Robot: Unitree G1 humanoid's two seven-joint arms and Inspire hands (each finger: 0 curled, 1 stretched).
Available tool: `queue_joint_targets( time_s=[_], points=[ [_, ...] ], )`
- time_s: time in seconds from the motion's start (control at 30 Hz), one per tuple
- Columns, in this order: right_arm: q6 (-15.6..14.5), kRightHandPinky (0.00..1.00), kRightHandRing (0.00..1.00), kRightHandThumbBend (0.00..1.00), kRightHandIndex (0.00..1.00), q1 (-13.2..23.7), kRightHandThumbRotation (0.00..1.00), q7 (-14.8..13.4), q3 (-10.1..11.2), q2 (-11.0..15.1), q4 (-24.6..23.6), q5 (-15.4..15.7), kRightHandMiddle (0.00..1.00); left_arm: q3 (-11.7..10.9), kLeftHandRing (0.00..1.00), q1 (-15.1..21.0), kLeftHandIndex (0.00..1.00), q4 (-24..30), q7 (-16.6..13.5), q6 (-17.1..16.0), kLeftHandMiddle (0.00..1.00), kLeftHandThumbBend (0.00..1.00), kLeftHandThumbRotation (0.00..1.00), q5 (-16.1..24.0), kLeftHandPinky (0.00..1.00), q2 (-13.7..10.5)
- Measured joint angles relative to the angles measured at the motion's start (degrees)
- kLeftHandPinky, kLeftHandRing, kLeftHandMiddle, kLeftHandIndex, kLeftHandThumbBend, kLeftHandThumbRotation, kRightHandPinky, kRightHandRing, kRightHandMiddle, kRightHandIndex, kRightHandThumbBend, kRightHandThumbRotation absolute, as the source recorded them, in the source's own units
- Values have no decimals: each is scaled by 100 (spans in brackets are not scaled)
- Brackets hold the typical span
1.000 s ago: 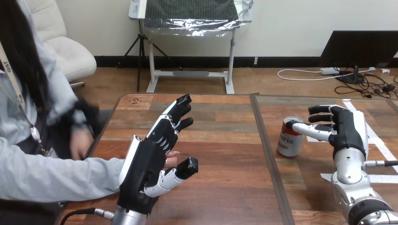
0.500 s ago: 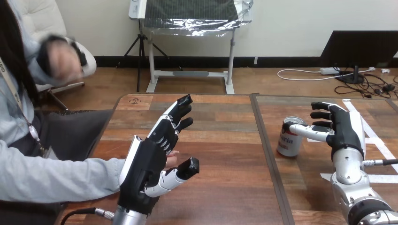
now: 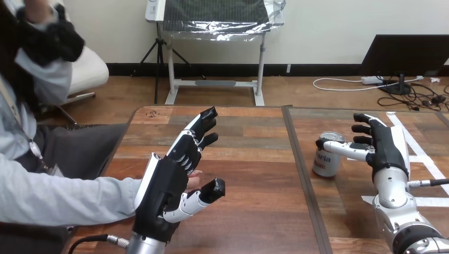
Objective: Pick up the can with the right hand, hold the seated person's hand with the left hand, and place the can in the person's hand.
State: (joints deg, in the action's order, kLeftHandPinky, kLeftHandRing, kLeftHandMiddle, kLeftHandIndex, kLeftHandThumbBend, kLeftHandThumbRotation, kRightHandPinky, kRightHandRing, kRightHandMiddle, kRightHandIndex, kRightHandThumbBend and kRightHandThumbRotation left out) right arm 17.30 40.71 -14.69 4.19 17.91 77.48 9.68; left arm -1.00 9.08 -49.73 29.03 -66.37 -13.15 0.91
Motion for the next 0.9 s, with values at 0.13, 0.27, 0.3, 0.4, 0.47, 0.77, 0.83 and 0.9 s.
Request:
queue_joint_targets(
  time_s=[0.13, 0.27, 0.3, 0.4, 0.47, 0.77, 0.83, 0.9],
  points=[
    [-10, 76, 82, 98, 87, 0, 19, 58, -4, 2, 0, 3, 84, -1, 94, 0, 88, 0, 6, 0, 94, 100, 61, -3, 88, 1],
    [-15, 77, 84, 98, 89, 0, 22, 112, -19, 4, 0, 30, 86, -1, 94, 0, 88, 0, 25, 0, 94, 100, 61, -9, 88, 1],
    [-16, 78, 84, 99, 89, 0, 24, 124, -25, 4, 0, 41, 86, -1, 94, 0, 88, 0, 29, 0, 94, 100, 61, -9, 88, 1],
    [-21, 79, 85, 99, 89, 0, 26, 171, -43, 6, 0, 78, 87, -1, 94, 0, 88, 0, 33, 0, 94, 100, 61, -8, 88, 1],
    [-38, 79, 86, 100, 90, 0, 27, 196, -65, 7, 0, 102, 88, -1, 94, 0, 88, 0, 33, 0, 94, 100, 61, -8, 88, 1],
    [-218, 84, 89, 100, 91, 0, 31, 267, -163, 7, 0, 227, 89, -5, 93, 0, 88, 0, 12, 0, 94, 100, 63, 8, 87, 0],
    [-236, 85, 89, 100, 91, 0, 31, 290, -167, 7, 0, 235, 89, -4, 94, 0, 88, 0, 13, 0, 94, 100, 63, 5, 87, -1],
    [-251, 85, 89, 100, 91, 0, 31, 305, -171, 7, 0, 249, 89, -4, 94, 0, 88, 0, 17, 0, 94, 100, 63, 3, 87, -1]
  ],
)
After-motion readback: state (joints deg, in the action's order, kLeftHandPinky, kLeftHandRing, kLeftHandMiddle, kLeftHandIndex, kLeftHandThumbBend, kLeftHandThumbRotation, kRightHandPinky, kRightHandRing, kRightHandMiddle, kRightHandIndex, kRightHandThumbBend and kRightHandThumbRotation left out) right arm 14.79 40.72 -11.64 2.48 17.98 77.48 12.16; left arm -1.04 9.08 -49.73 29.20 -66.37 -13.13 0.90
